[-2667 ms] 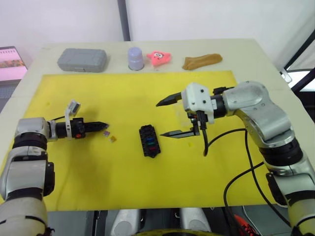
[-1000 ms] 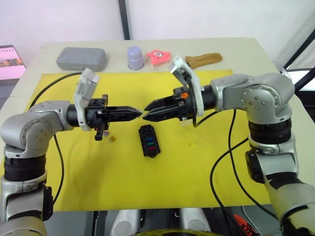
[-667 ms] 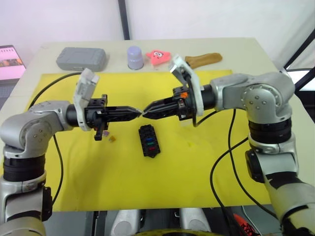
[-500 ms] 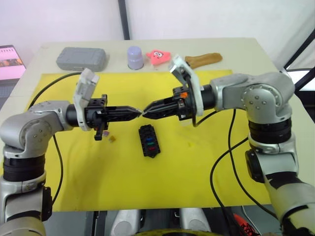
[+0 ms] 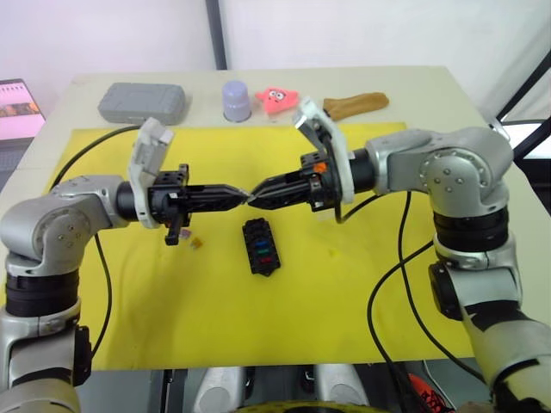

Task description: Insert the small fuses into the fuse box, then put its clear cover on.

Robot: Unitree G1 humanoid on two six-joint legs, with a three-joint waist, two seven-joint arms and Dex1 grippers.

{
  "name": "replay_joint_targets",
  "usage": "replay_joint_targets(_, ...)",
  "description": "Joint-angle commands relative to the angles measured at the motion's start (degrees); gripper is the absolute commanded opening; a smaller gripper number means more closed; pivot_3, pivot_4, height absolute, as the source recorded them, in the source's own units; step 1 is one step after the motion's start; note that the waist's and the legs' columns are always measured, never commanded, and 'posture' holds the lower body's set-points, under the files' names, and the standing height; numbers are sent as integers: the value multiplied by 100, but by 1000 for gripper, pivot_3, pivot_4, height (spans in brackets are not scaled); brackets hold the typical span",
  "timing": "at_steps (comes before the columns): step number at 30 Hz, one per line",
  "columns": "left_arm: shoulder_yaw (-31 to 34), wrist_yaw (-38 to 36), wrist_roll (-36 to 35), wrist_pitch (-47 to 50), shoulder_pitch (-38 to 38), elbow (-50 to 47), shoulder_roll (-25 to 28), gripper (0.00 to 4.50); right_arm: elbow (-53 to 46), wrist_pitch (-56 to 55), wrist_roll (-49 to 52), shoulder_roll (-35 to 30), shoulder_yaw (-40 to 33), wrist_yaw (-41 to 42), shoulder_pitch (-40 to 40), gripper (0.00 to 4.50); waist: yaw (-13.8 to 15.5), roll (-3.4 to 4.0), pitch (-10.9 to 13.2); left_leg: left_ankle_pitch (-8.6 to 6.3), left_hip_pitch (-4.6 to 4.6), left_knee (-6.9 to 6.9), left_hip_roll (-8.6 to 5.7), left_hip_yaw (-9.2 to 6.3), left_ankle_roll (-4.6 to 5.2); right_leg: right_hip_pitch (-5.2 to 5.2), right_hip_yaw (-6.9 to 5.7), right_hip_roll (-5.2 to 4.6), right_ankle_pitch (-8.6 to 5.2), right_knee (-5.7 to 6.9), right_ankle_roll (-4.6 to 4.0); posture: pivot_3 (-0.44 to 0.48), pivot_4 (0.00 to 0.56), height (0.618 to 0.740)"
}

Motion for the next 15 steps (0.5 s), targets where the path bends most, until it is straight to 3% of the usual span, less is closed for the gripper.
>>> replay_joint_targets(1, -34, -28, -86, -86, -37, -78, 120, 0, -155, -101, 78, -14, -15, 45, -90, 948, 0, 0, 0, 0, 0, 0, 0, 0, 0, 0, 0, 0, 0, 0, 0, 0, 150, 731)
replay_joint_targets(13, -36, 27, -125, -112, -35, -68, 128, 0, -176, -110, 97, -28, 55, 80, -79, 948, 0, 0, 0, 0, 0, 0, 0, 0, 0, 0, 0, 0, 0, 0, 0, 0, 150, 731)
replay_joint_targets(15, -28, 41, -135, -107, -34, -69, 125, 0, -175, -116, 99, -31, 66, 85, -79, 361, 0, 0, 0, 0, 0, 0, 0, 0, 0, 0, 0, 0, 0, 0, 0, 0, 150, 731)
